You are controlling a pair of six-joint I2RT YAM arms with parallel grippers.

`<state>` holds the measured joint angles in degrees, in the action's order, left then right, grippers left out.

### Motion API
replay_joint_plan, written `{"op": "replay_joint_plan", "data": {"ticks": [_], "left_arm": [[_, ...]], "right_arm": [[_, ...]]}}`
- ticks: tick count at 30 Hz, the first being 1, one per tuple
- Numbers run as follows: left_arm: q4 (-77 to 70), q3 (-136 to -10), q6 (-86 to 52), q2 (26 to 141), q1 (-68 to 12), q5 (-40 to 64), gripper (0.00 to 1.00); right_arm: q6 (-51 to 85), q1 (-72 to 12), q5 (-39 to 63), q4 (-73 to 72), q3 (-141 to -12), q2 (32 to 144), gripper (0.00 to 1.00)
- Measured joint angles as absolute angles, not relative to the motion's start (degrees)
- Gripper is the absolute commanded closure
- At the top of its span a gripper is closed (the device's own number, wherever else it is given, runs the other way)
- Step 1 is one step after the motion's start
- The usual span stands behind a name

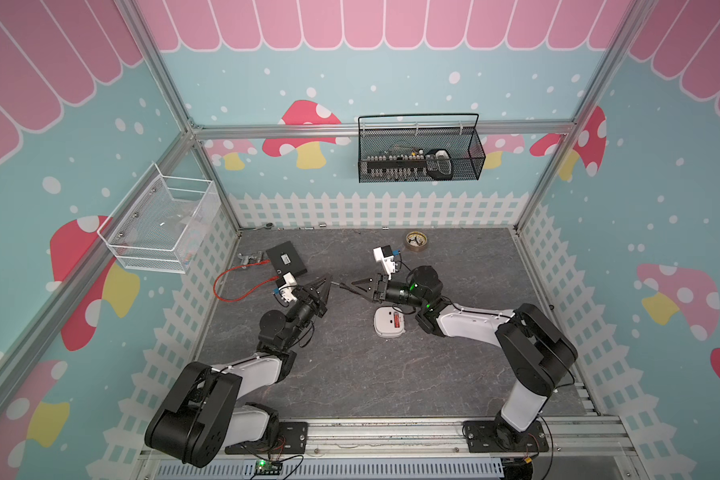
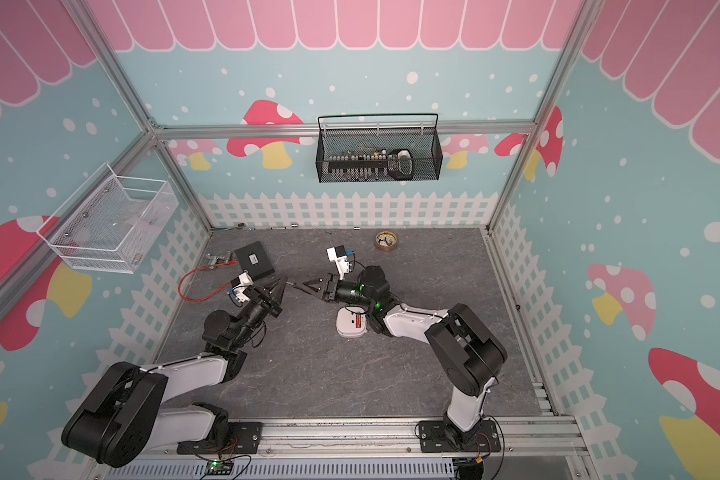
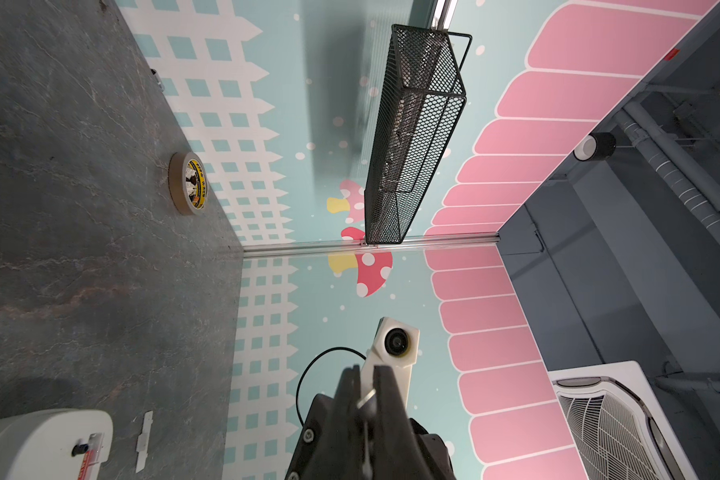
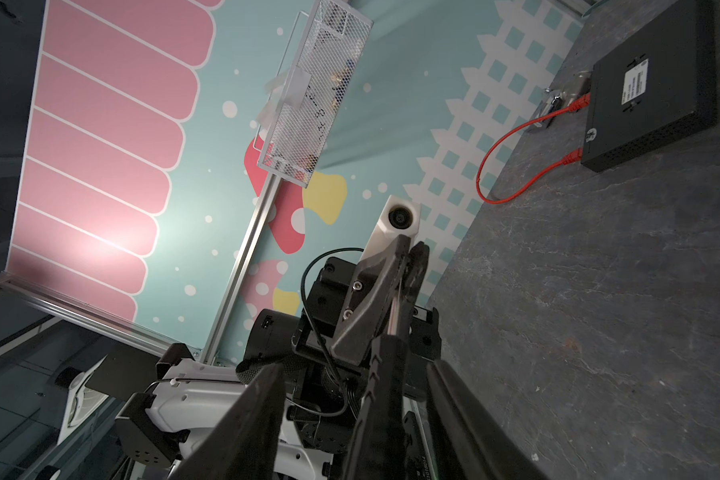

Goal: Remove the battery from the alarm
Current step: Pick up the screwdriver from the center of the board.

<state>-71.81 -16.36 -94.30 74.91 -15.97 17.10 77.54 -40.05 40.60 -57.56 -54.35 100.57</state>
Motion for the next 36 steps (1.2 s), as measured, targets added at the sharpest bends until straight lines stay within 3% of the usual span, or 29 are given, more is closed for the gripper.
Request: {"op": "replay_joint_plan", "data": {"ticks": [6, 19, 25, 31, 32, 33, 34, 36], "left_arm": [[-71.77, -17.34, -93.93, 74.91, -16.27, 17.10, 1.00], [-71.79, -17.45, -92.05, 75.35, -16.64, 16.95, 1.00], [-71.33, -17.45, -89.34, 75.46, -16.64, 16.67, 1.00], [-70.52, -17.45, -89.03, 75.46, -16.64, 16.71, 1.00], [-70.35, -17.45, -88.86, 75.46, -16.64, 16.73, 0.88], [-70.11, -17.45, -88.55, 75.44, -16.64, 16.88, 0.65], [-69.69, -17.56, -88.12, 75.42, -16.64, 17.23, 0.49], [-67.92, -18.26, -87.50, 75.26, -17.04, 19.33, 0.30]], "right_arm": [[76.88, -40.38, 40.60, -55.83, -54.72, 100.84, 0.60], [76.55, -40.60, 40.38, -54.33, -55.27, 100.88, 0.78], [76.58, -40.56, 39.51, -52.18, -55.27, 100.90, 0.99], [76.03, -40.56, 39.40, -51.51, -55.27, 100.90, 1.00], [75.81, -40.56, 39.38, -51.40, -55.27, 100.90, 1.00], [75.37, -40.56, 39.35, -51.11, -55.27, 100.90, 1.00], [74.91, -40.53, 39.31, -50.72, -55.27, 100.84, 1.00], [73.32, -40.58, 39.05, -49.25, -55.27, 100.33, 1.00]]}}
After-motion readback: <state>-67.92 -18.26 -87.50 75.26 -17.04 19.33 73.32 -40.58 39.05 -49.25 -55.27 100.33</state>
